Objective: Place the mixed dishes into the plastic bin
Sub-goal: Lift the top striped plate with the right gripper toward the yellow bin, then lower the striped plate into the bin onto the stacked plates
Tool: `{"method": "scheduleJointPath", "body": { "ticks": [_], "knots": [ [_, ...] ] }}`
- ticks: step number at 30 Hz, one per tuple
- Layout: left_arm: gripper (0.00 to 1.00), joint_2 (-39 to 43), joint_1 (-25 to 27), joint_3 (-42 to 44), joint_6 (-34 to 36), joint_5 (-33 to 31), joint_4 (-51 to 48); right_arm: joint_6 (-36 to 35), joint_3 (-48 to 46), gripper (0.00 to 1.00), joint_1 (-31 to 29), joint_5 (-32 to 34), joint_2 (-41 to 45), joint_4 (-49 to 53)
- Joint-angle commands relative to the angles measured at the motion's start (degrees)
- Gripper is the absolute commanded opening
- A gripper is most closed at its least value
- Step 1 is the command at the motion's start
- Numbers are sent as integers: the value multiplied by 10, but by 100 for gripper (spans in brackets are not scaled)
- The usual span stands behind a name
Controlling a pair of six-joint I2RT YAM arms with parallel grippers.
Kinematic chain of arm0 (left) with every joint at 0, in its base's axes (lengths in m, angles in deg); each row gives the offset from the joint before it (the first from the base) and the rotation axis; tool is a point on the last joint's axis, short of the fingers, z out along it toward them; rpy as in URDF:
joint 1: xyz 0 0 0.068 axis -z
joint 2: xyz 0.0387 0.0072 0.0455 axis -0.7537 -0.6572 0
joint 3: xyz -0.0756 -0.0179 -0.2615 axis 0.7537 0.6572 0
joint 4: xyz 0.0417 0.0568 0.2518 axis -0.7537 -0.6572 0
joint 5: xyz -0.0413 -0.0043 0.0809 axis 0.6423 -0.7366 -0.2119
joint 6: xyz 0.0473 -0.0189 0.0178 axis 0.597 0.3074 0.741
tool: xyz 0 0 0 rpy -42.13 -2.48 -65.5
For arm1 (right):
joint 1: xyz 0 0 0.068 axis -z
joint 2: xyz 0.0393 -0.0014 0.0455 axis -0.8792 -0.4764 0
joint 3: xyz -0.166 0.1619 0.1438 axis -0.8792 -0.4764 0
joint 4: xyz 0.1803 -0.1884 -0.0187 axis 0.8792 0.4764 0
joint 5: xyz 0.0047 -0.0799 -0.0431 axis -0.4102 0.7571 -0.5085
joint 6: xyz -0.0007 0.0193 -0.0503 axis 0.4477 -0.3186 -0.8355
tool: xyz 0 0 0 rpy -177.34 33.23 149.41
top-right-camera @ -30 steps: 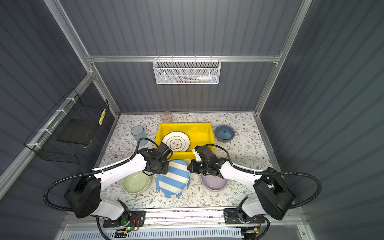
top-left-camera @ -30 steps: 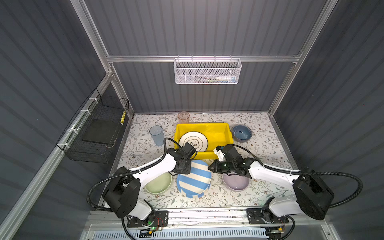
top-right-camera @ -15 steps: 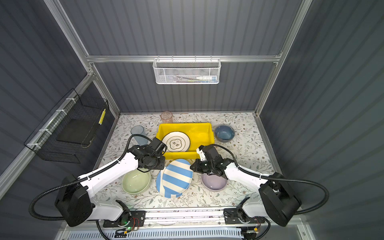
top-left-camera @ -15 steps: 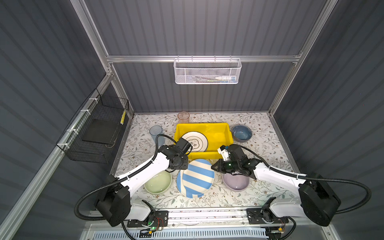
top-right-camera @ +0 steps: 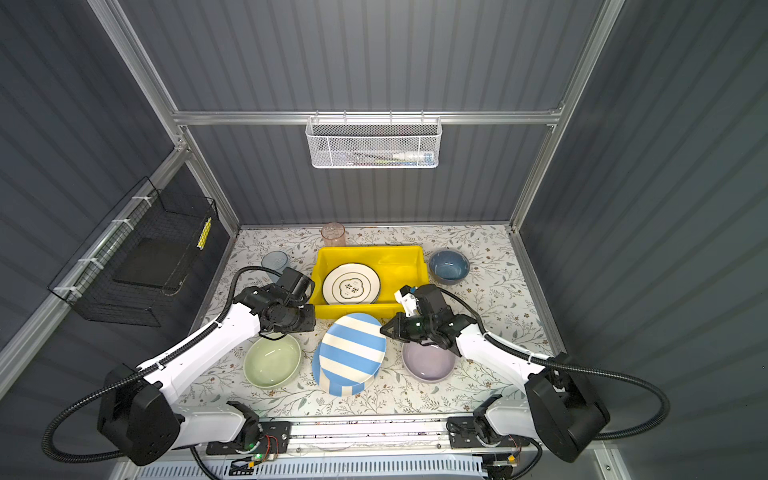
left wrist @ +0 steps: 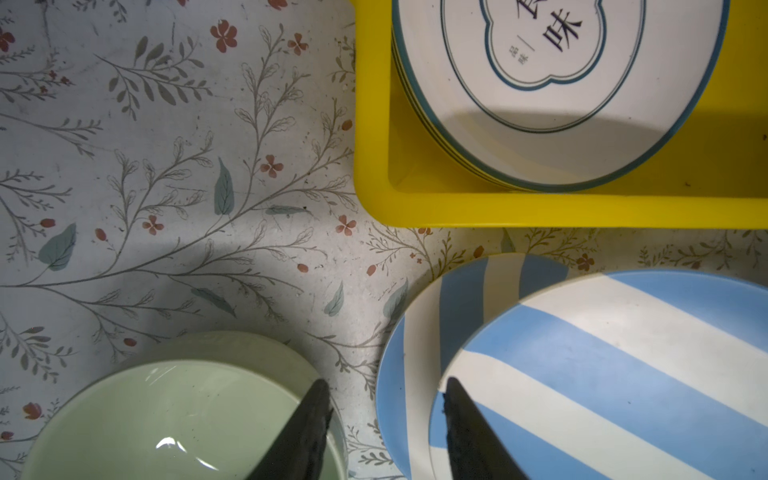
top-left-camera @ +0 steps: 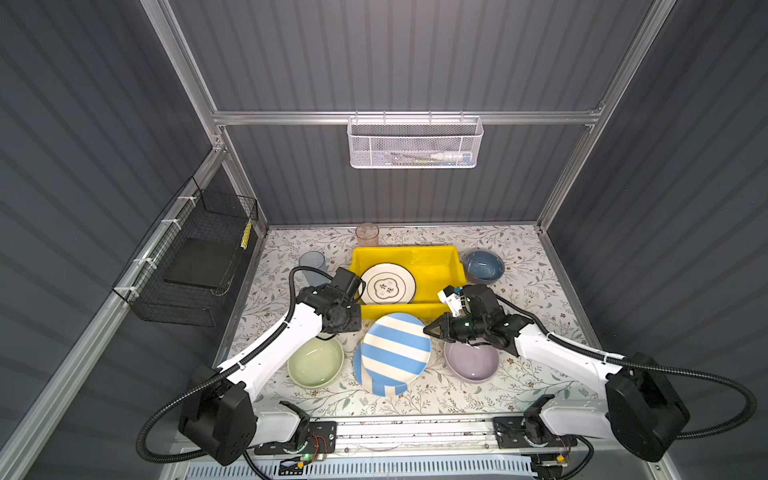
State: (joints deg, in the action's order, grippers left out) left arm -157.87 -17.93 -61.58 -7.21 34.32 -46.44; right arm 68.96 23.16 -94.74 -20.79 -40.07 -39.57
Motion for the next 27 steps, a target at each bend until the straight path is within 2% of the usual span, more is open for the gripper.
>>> {"method": "scheduleJointPath", "body": {
  "ticks": [1, 17, 27],
  "knots": [
    [49, 5, -9, -10, 15, 5, -14, -22, 30, 0, 8, -38, 19, 12],
    [50, 23, -80, -13, 31, 33, 0, -23, 97, 0, 65, -53, 31, 34],
    [45, -7, -94, -33, 47, 59, 39, 10, 170, 0, 123, -20, -18, 7]
  ]
}}
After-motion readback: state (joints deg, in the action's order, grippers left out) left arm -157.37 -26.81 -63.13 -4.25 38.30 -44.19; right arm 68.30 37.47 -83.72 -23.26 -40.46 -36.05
